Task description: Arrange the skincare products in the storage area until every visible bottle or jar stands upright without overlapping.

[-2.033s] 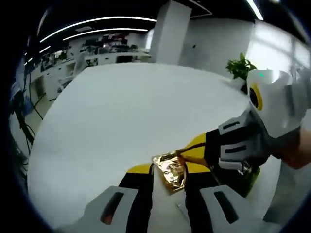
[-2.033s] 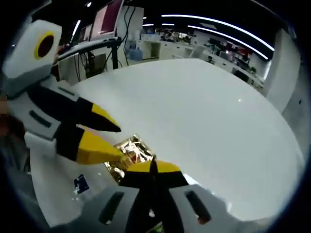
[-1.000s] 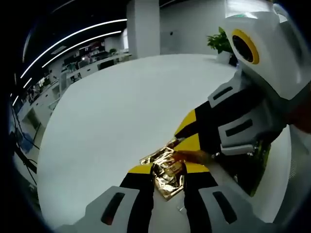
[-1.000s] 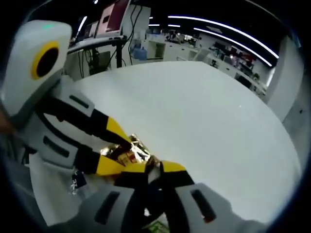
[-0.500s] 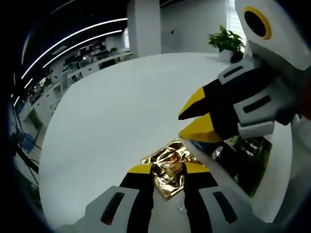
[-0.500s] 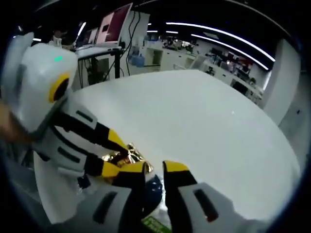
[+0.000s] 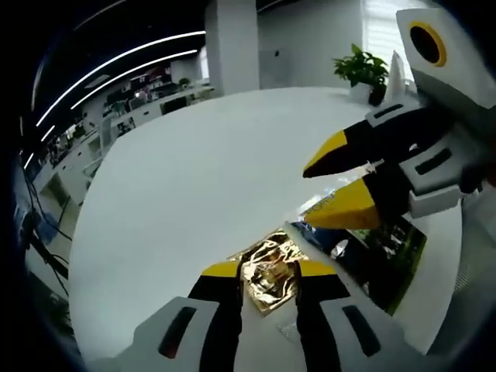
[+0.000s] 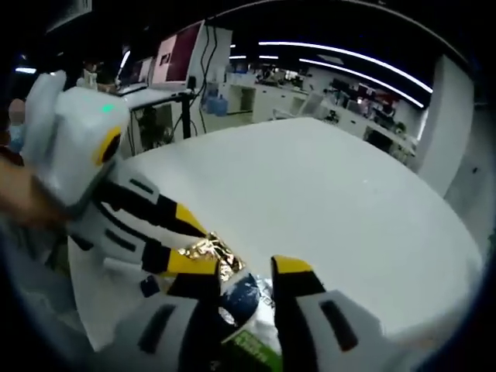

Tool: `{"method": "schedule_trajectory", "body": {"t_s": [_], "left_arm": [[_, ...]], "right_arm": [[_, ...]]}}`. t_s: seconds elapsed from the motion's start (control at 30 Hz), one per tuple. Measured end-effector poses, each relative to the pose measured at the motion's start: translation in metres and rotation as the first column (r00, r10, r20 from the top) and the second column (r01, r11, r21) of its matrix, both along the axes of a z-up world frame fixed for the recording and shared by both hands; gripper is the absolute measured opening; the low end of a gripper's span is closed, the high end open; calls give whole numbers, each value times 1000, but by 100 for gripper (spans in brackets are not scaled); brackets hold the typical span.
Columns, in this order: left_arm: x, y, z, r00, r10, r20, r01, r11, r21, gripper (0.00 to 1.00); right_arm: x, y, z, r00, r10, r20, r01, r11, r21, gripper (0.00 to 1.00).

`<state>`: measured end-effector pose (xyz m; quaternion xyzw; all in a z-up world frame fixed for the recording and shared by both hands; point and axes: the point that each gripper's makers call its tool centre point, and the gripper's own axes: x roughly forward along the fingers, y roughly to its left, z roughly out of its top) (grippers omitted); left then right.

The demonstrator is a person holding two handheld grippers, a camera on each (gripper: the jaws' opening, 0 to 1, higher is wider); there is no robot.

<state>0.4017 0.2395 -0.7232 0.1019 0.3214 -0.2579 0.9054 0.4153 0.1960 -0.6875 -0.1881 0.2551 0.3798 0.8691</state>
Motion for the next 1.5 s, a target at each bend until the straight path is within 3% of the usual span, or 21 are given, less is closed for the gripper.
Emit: {"method": "schedule_trajectory", "body": {"t_s": [0.17,0.4,0.8,1.1,1.5], "left_arm": [[-7,-1,7,1000,6,-1,-6,1000,-4,29],[-17,-2,18,1000,-6,8,6,1000,0,34],[-34,-4,43,1000,20,20,-19,999,-41,47],[-51,-13,64,999,30,31,-28,996,-80,56],[-81,-16,73,999,50,-4,-50,989,-143,70]], "right_arm": [[-10,-1,7,1000,9,2,-9,1000,24,32],[-30,-3,30,999,31,23,-33,994,102,44],[-66,-30,63,998,32,55,-41,984,171,59],[-89,-75,85,997,-19,76,2,977,212,71],[-105,-152,74,989,-145,20,136,965,226,89]]}}
